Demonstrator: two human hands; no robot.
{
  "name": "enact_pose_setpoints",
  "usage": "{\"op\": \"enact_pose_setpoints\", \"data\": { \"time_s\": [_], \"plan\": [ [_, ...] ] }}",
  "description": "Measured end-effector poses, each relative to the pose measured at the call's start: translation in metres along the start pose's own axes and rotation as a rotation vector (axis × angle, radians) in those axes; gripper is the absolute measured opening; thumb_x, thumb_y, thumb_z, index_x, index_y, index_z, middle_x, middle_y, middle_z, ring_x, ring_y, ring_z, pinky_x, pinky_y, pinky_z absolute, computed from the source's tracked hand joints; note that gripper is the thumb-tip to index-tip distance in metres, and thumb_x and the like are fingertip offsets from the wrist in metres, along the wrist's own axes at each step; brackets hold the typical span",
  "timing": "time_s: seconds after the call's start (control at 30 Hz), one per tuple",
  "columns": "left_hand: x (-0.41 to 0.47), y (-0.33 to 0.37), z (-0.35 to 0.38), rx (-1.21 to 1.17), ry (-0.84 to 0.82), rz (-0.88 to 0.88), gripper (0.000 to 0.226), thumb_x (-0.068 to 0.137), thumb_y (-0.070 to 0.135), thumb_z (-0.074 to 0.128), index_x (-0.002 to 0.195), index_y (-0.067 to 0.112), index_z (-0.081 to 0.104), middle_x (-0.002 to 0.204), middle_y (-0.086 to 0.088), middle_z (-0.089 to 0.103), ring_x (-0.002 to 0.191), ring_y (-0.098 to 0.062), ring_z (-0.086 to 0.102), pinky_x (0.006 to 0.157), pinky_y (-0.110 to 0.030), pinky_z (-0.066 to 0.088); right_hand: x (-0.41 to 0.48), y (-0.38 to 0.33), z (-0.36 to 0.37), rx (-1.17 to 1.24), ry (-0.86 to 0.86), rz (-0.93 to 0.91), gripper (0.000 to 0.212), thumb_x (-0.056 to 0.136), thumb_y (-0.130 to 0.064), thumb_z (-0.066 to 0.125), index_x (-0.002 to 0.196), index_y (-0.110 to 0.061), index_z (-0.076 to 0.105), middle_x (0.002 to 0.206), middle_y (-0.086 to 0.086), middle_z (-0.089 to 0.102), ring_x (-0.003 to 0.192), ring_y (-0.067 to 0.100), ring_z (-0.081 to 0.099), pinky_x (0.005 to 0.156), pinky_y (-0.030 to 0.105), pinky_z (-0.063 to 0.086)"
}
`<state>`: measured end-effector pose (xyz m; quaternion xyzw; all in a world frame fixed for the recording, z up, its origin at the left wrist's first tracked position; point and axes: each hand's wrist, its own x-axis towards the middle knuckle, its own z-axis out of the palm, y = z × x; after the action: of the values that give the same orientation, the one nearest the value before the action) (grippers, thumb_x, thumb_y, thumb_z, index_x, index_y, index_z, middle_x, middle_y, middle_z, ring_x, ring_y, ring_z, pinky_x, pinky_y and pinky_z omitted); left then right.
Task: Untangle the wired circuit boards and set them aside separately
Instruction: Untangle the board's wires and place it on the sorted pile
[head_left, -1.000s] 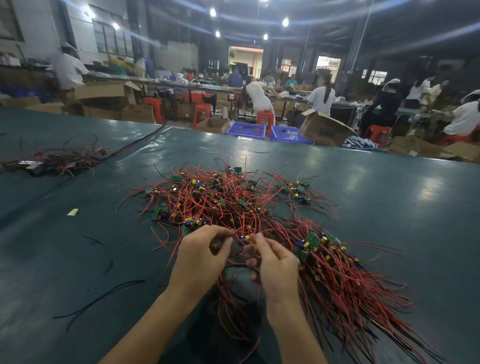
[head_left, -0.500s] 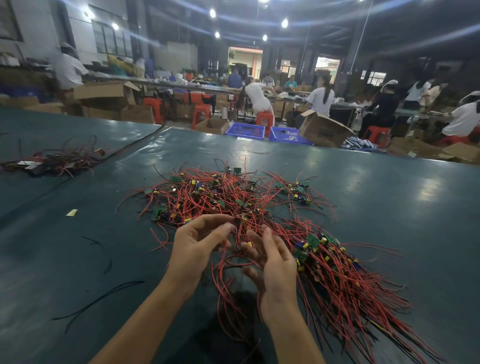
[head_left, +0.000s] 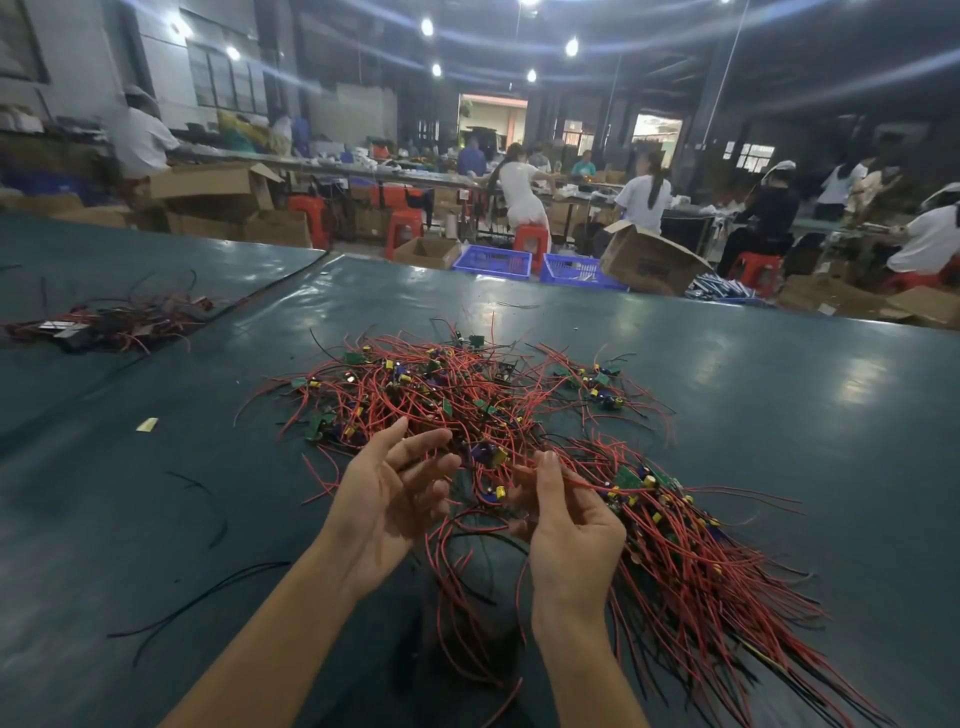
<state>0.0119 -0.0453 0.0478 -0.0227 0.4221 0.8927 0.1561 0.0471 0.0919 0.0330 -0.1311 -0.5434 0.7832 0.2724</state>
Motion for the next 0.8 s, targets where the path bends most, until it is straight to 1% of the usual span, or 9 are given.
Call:
{"op": "enact_pose_setpoints", "data": {
  "time_s": [0.1,0.2,0.3,0.37,0.47,0.5,0.63,0.73,0.8],
  "plan": [
    [0.006,-0.006,-0.001,0.249,0.137,0.086,0.041,0.099,0.038,0.044,0.088,0.01,0.071,0.069,-0.007,0.069,0.054,-0.015,0.06,0.056,-0.026,0.048,0.004,-0.002,-0.003,0.039,0.098,-0.009,0.021,0.091,-0.026,0.067,0.076,-0.015,0.076,0.065,0.004,0.072,0.053,0.011,0.064,0.042,0.022,0.048],
    [0.004,-0.01,-0.001,0.588,0.123,0.349,0.008,0.091,0.015,0.063,0.09,0.014,0.07,0.077,-0.006,0.073,0.07,-0.018,0.066,0.065,-0.025,0.055,0.005,-0.002,-0.004,0.05,0.113,-0.011,0.02,0.091,-0.025,0.067,0.081,-0.01,0.074,0.065,0.007,0.072,0.054,0.013,0.065,0.043,0.023,0.049],
    [0.002,-0.018,0.002,0.861,-0.065,0.49,0.036,0.073,0.016,0.072,0.106,0.027,0.064,0.09,0.01,0.071,0.072,-0.005,0.064,0.066,-0.017,0.05,0.002,-0.003,-0.003,0.05,0.061,-0.031,0.016,0.089,-0.026,0.069,0.081,-0.014,0.076,0.071,0.005,0.075,0.06,0.013,0.069,0.048,0.02,0.051],
    [0.001,-0.023,0.006,0.855,-0.111,0.577,0.038,0.074,0.023,0.076,0.11,0.03,0.064,0.088,0.016,0.068,0.07,-0.001,0.063,0.064,-0.014,0.048,0.0,-0.003,-0.001,0.039,0.017,-0.064,0.015,0.087,-0.027,0.069,0.081,-0.015,0.076,0.073,0.002,0.076,0.066,0.011,0.071,0.056,0.016,0.053],
    [-0.003,-0.023,0.011,0.777,-0.054,0.666,0.012,0.081,0.035,0.07,0.089,0.027,0.073,0.075,0.004,0.071,0.065,-0.008,0.066,0.063,-0.016,0.051,-0.002,-0.005,0.001,0.065,-0.044,-0.091,0.018,0.083,-0.029,0.07,0.083,-0.012,0.076,0.074,0.001,0.076,0.067,0.009,0.071,0.06,0.015,0.053],
    [-0.003,-0.023,0.011,0.744,-0.027,0.667,0.015,0.082,0.036,0.067,0.082,0.023,0.074,0.073,-0.001,0.072,0.065,-0.011,0.067,0.063,-0.018,0.052,-0.003,-0.005,0.001,0.072,-0.064,-0.09,0.019,0.081,-0.03,0.071,0.084,-0.013,0.076,0.075,0.002,0.076,0.066,0.01,0.071,0.058,0.016,0.053],
    [-0.004,-0.021,0.013,0.616,0.074,0.563,0.029,0.076,0.039,0.068,0.069,0.012,0.075,0.068,-0.009,0.072,0.058,-0.015,0.066,0.061,-0.021,0.054,-0.004,-0.006,-0.001,0.072,-0.13,-0.077,0.021,0.076,-0.032,0.075,0.091,-0.017,0.076,0.082,0.006,0.076,0.066,0.012,0.07,0.046,0.02,0.05],
    [-0.004,-0.019,0.014,0.421,0.122,0.427,0.029,0.073,0.039,0.071,0.071,0.01,0.075,0.072,-0.013,0.073,0.054,-0.013,0.063,0.054,-0.02,0.052,-0.003,-0.005,-0.001,0.045,-0.122,-0.102,0.011,0.08,-0.021,0.075,0.091,-0.017,0.076,0.081,0.005,0.075,0.067,0.011,0.068,0.046,0.02,0.05],
    [-0.004,-0.018,0.014,0.297,0.154,0.336,0.027,0.071,0.038,0.072,0.071,0.011,0.075,0.076,-0.014,0.073,0.052,-0.012,0.062,0.049,-0.018,0.05,-0.003,-0.005,-0.001,0.032,-0.115,-0.138,0.014,0.08,-0.026,0.072,0.088,-0.015,0.075,0.077,0.006,0.074,0.064,0.011,0.066,0.047,0.02,0.049]
  ]
}}
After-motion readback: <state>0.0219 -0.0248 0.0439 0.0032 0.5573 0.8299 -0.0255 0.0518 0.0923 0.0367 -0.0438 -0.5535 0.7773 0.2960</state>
